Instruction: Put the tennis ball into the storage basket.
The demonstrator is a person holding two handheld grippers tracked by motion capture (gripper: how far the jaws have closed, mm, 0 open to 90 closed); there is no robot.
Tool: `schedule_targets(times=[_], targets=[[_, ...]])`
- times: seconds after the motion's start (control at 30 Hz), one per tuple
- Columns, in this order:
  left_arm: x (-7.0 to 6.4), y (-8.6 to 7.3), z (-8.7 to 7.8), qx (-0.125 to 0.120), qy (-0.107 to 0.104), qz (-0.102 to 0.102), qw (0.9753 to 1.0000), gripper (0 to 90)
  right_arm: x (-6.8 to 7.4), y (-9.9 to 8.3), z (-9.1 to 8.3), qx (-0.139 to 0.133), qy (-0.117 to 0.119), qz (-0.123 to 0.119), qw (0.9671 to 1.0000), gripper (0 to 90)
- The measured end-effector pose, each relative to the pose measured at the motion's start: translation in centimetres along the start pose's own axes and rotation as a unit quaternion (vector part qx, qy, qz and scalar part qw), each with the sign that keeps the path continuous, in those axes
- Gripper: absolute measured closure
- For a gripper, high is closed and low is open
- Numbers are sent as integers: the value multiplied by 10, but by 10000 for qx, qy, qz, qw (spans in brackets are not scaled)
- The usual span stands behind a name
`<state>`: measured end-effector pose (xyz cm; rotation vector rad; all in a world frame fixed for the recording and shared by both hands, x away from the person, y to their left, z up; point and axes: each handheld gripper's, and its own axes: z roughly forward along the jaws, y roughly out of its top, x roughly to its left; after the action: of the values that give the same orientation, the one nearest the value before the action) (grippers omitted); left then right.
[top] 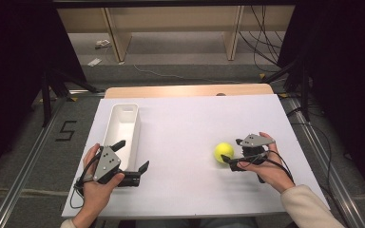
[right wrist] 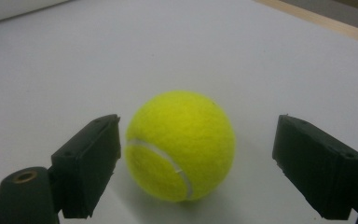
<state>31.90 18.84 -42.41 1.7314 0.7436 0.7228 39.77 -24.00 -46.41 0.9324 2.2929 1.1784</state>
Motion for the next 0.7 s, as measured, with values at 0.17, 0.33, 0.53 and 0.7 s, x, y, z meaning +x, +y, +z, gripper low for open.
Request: schedule_targets(times=[0.17, 0.33, 0.53, 0.7], targets=[[0, 0, 0, 3, -2, -5, 10000, 0, -1, 0, 7, 91, 46, 5, 9999, 159], [0, 0, 0, -1, 7, -6, 10000, 0, -2, 0, 15, 191, 115, 36, 9997, 158], [1, 0, 0, 2, 4, -1, 10000, 0, 0, -1, 23, 325, 153, -38, 9993, 160], [1, 0, 0, 5, 2, -1, 10000, 0, 0, -2, 29, 418, 188, -39, 9989, 161]])
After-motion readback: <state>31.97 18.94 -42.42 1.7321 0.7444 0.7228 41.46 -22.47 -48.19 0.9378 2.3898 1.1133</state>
